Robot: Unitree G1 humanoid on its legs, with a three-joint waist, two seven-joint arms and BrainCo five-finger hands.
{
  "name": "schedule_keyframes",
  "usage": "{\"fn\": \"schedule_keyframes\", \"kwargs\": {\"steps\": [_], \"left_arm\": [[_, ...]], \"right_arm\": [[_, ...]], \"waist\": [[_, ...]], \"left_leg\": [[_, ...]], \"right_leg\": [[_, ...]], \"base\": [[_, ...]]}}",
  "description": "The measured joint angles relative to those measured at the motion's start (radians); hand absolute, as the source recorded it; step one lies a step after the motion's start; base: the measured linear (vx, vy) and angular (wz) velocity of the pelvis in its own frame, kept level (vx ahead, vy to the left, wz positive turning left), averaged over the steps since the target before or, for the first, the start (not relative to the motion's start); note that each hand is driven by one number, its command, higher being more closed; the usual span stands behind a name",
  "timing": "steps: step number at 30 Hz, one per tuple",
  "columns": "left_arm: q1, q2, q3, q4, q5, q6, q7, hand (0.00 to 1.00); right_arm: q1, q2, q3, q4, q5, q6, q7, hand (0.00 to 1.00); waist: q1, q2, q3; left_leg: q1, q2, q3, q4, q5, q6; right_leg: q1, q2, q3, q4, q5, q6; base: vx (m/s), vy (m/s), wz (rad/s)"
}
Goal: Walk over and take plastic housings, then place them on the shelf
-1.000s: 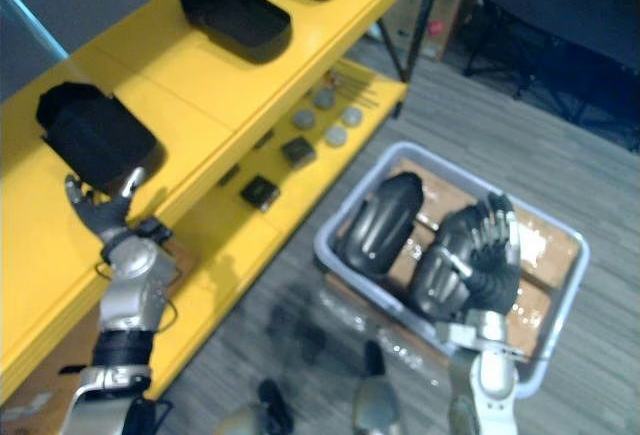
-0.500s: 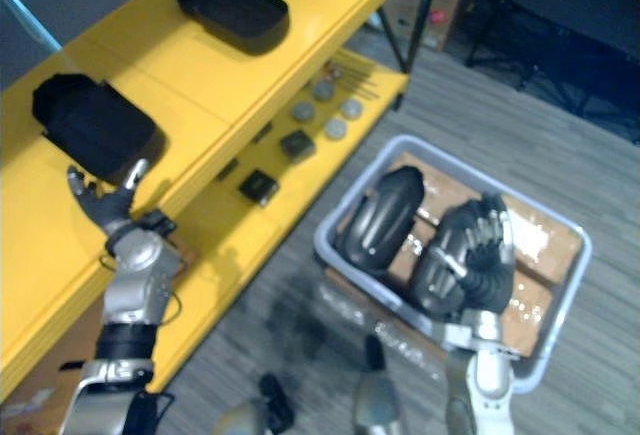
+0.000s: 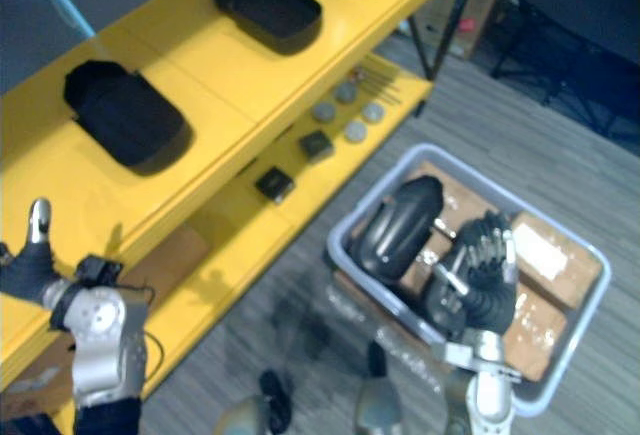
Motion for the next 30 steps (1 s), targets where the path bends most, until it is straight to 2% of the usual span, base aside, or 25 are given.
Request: {"fn": "schedule_keyframes", "kwargs": {"steps": [1,3,5,8,10,12,14,18,20,21,26,30], "left_arm": [[0.042,-0.01,-0.015,-0.03,-0.003,-0.019,-0.083,1.0],[0.074,-0.007,-0.04,-0.058,-0.004,-0.028,-0.218,1.0],[0.095,-0.004,-0.045,-0.082,-0.052,-0.045,-0.407,1.0],[0.094,0.003,-0.084,-0.097,-0.101,-0.045,-0.538,1.0],[0.091,0.028,-0.132,-0.098,-0.133,-0.029,-0.624,1.0],[0.067,0.052,-0.158,-0.094,-0.171,0.003,-0.668,1.0],[0.04,0.066,-0.165,-0.084,-0.185,0.017,-0.684,1.0],[-0.095,0.144,-0.245,0.009,-0.209,0.067,-0.73,1.0],[-0.186,0.192,-0.28,0.084,-0.209,0.11,-0.749,1.0],[-0.206,0.204,-0.28,0.107,-0.209,0.117,-0.751,0.0],[-0.417,0.332,-0.309,0.325,-0.248,0.181,-0.794,0.0],[-0.498,0.38,-0.329,0.44,-0.284,0.202,-0.839,0.0]], "right_arm": [[-0.001,0.0,-0.002,0.0,0.0,0.001,-0.004,0.0],[-0.001,0.0,-0.016,0.0,0.001,0.008,-0.005,0.0],[-0.01,-0.002,-0.019,0.0,0.003,0.021,-0.004,0.0],[-0.017,-0.003,-0.026,0.0,0.006,0.031,-0.003,0.0],[-0.02,-0.004,-0.035,0.001,0.006,0.052,-0.003,0.0],[-0.02,-0.018,-0.037,0.004,0.006,0.061,-0.004,0.0],[-0.022,-0.025,-0.037,0.007,0.006,0.063,-0.004,0.0],[-0.043,-0.061,-0.043,0.025,0.007,0.063,0.002,0.0],[-0.074,-0.086,-0.059,0.038,0.01,0.063,0.016,0.0],[-0.083,-0.094,-0.061,0.048,0.013,0.063,0.02,0.0],[-0.133,-0.148,-0.084,0.087,0.047,0.063,0.042,0.0],[-0.158,-0.164,-0.082,0.1,0.064,0.063,0.063,0.0]], "waist": [[0.008,0.005,-0.01],[0.021,0.013,-0.021],[0.023,0.017,-0.037],[0.023,0.018,-0.044],[0.022,0.018,-0.053],[0.018,0.019,-0.06],[0.018,0.019,-0.06],[0.015,0.018,-0.06],[0.002,0.018,-0.06],[-0.006,0.018,-0.061],[-0.034,0.016,-0.062],[-0.042,0.016,-0.062]], "left_leg": [[-0.001,-0.004,-0.006,-0.003,0.001,0.001],[0.0,-0.008,-0.015,-0.002,0.001,0.001],[-0.001,-0.01,-0.018,0.0,0.001,0.001],[-0.002,-0.01,-0.02,0.003,0.001,0.001],[-0.002,-0.01,-0.019,0.003,0.001,0.001],[-0.002,-0.01,-0.018,0.003,0.001,0.001],[-0.002,-0.01,-0.018,0.003,0.001,0.001],[-0.001,-0.01,-0.011,0.003,0.001,0.001],[-0.001,-0.009,-0.004,0.003,0.001,0.001],[-0.001,-0.009,-0.002,0.003,0.001,0.001],[0.001,-0.01,0.008,0.001,0.001,0.001],[0.003,-0.008,0.037,-0.004,0.001,0.001]], "right_leg": [[0.003,-0.003,-0.007,-0.002,-0.001,0.0],[0.012,-0.007,-0.014,-0.007,-0.001,0.001],[0.015,-0.008,-0.017,-0.008,-0.001,0.001],[0.015,-0.008,-0.017,-0.009,-0.001,0.001],[0.015,-0.008,-0.016,-0.012,0.0,0.002],[0.015,-0.008,-0.013,-0.013,0.002,0.005],[0.014,-0.008,-0.012,-0.014,0.003,0.005],[0.011,-0.008,-0.006,-0.015,0.007,0.007],[0.006,-0.008,0.002,-0.015,0.01,0.009],[0.004,-0.008,0.004,-0.015,0.01,0.009],[-0.008,-0.007,0.024,-0.012,0.017,0.011],[-0.031,-0.006,0.055,0.001,0.019,0.012]], "base": [[-0.02,0.015,0.17],[-0.01,0.019,0.13],[-0.02,0.02,0.06],[-0.01,0.004,0.0],[0.0,0.0,0.0],[0.0,0.0,0.0],[0.0,0.0,0.0],[-0.01,0.009,-0.04],[-0.02,0.013,-0.09],[-0.02,0.017,-0.17],[-0.01,0.008,-0.09],[-0.02,0.016,-0.2]]}}
